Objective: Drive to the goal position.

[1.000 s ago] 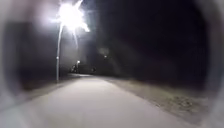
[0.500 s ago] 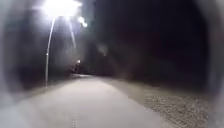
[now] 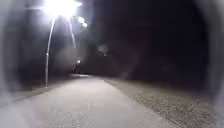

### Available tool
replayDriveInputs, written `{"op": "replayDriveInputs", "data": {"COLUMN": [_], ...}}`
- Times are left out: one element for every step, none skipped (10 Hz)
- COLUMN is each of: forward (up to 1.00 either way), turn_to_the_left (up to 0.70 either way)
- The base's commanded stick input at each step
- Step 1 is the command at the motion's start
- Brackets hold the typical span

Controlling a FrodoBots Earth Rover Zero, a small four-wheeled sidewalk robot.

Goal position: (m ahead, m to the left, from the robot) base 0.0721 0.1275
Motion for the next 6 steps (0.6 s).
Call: {"op": "replayDriveInputs", "data": {"forward": [1.0, 1.0, 1.0, 1.0, 1.0, 1.0], "turn_to_the_left": [0.0, 0.0, 0.0, 0.0, 0.0, 0.0]}}
